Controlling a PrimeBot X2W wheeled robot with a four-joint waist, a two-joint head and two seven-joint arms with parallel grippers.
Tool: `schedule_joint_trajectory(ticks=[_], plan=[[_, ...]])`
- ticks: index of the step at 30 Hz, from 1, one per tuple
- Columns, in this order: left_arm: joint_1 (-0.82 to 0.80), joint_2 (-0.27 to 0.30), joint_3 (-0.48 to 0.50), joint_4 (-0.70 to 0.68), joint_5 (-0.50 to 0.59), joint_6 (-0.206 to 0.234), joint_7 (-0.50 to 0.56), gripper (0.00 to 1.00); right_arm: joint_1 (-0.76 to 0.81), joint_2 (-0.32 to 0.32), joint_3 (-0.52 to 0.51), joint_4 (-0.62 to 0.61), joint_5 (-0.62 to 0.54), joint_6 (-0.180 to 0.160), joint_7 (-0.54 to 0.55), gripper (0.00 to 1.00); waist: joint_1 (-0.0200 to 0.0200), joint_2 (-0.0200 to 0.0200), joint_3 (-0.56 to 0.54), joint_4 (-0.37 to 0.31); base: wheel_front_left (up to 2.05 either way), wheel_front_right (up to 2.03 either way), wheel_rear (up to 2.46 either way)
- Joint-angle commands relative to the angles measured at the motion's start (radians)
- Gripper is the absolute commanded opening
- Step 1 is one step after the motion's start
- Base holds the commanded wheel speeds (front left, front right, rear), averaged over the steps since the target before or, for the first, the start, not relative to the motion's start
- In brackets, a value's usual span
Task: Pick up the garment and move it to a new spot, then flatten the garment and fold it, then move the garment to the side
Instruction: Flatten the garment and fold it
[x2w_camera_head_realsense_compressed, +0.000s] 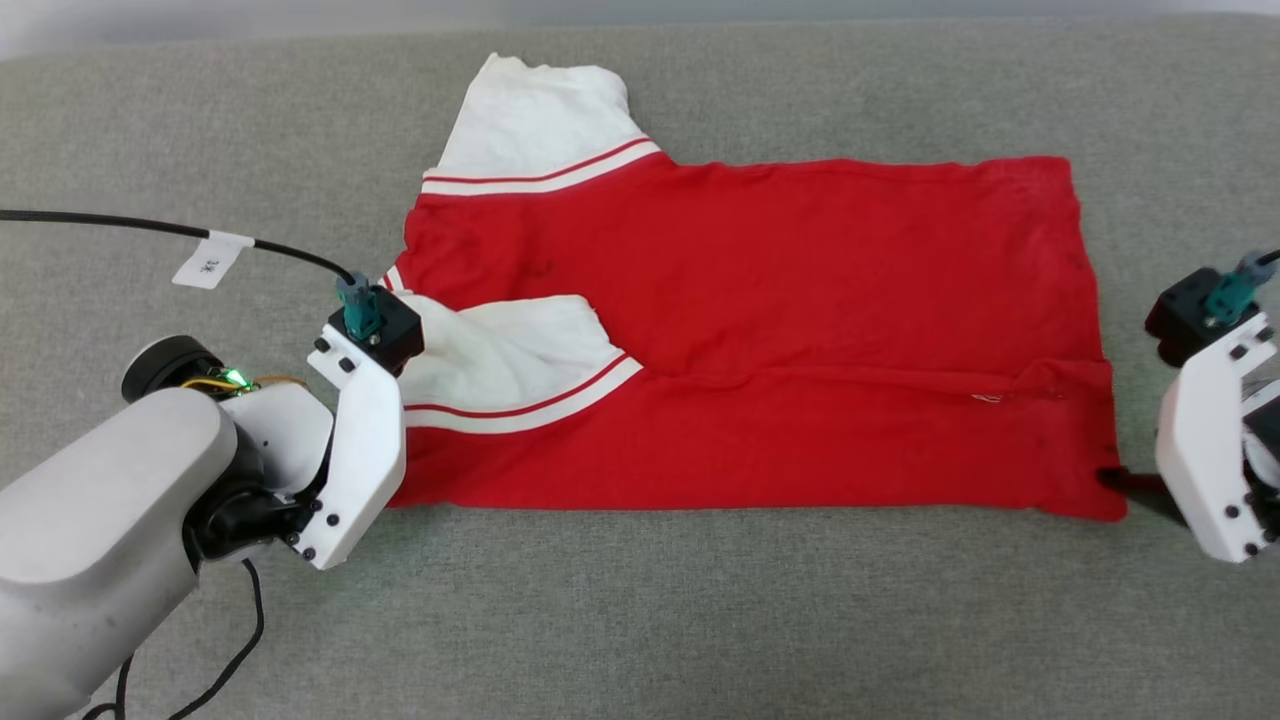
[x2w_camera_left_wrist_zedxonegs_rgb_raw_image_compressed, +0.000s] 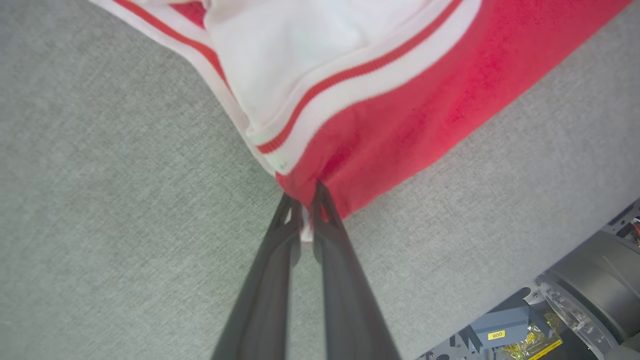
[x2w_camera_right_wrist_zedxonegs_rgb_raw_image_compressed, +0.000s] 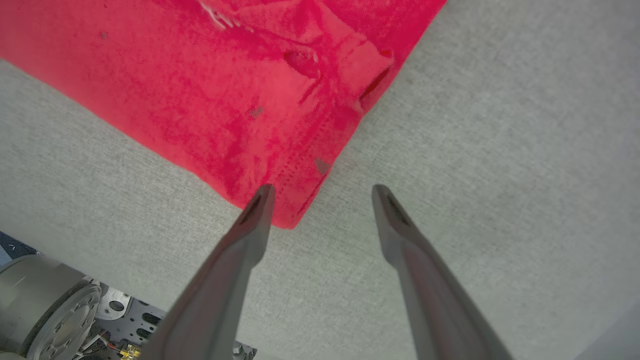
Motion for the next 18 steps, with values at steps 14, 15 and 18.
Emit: schedule_joint_trajectory(ticks=[14,15,18], plan=[[-0.009,-0.005,-0.023,0.030,-0.001,-0.004,-0.044,0.00,0.036,0.141,0.112,0.168,0.028,-0.001,-0.131,0.00,0.0000,0.0000,0.046,0.016,0.00,0.00,0.00],[-0.001,-0.005,-0.023,0.035,-0.005,-0.004,-0.051,0.00,0.026,0.132,0.114,0.166,0.031,-0.001,-0.145,0.00,0.0000,0.0000,0.040,0.014,0.00,0.00,0.00],[0.022,-0.003,-0.028,0.048,-0.013,-0.005,-0.066,0.00,0.000,0.093,0.118,0.157,0.042,-0.001,-0.186,0.00,0.0000,0.0000,0.014,0.006,0.00,0.00,0.00]])
